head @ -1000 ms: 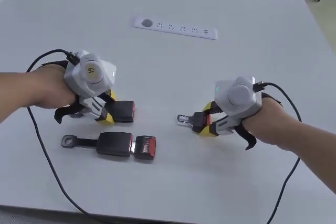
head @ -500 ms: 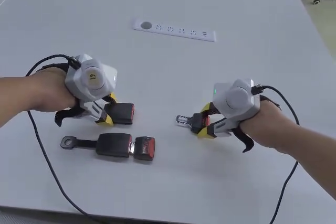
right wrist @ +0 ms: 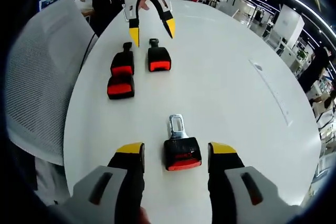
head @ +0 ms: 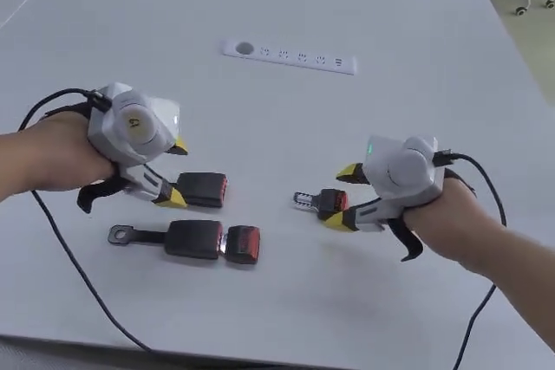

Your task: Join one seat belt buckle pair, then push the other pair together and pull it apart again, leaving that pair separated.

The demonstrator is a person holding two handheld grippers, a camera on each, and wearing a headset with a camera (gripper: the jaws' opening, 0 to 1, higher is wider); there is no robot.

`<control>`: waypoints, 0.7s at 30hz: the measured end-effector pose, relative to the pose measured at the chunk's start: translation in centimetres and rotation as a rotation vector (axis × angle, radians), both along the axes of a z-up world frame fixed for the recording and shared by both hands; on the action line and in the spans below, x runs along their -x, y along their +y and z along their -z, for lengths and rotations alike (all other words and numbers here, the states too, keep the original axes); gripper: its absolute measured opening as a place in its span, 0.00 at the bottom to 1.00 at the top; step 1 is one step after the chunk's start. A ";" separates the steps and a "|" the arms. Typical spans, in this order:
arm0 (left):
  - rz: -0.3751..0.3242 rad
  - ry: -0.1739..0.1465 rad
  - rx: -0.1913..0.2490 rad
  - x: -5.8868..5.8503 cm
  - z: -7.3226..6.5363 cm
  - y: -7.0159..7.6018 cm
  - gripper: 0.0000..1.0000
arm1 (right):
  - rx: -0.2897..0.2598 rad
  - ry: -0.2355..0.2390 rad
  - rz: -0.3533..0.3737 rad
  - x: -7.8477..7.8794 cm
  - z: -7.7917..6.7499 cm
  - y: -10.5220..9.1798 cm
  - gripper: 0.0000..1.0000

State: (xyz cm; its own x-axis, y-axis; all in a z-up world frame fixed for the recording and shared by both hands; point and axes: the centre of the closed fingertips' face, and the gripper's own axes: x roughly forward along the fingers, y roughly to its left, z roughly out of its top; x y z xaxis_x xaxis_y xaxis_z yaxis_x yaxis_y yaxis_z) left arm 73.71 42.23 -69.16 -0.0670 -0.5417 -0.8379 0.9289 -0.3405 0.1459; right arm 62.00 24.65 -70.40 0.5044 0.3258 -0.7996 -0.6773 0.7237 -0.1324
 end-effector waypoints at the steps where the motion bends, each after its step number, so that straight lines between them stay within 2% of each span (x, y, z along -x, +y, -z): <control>1: -0.026 0.003 0.013 0.1 -0.3 0.5 0.53 | -0.006 -0.011 0.017 0.2 -0.2 0.1 0.50; 4: -0.056 0.006 0.015 0.4 -0.5 1.9 0.58 | -0.026 -0.027 0.055 0.8 -0.7 0.4 0.55; 5: -0.064 0.002 0.008 0.7 -0.5 2.9 0.60 | -0.036 -0.031 0.071 1.2 -0.8 0.7 0.57; 9: -0.105 0.000 0.004 1.1 -0.6 4.8 0.69 | -0.060 -0.032 0.106 2.5 -0.8 1.5 0.63; 10: -0.147 0.010 0.006 1.2 -0.7 5.7 0.71 | -0.070 -0.032 0.129 3.1 -0.8 1.7 0.65; 12: -0.152 0.013 0.011 1.6 -0.8 6.7 0.75 | -0.097 -0.037 0.175 3.7 -1.0 1.9 0.69; 15: -0.192 0.017 0.008 1.7 -0.7 8.0 0.82 | -0.120 -0.045 0.206 4.4 -1.2 2.2 0.74; 18: -0.246 0.044 0.011 2.1 -0.8 9.3 0.88 | -0.142 -0.050 0.244 5.2 -1.4 2.5 0.79; 21: -0.287 0.051 0.039 2.2 -1.1 10.3 0.93 | -0.166 -0.052 0.282 5.9 -1.4 2.6 0.81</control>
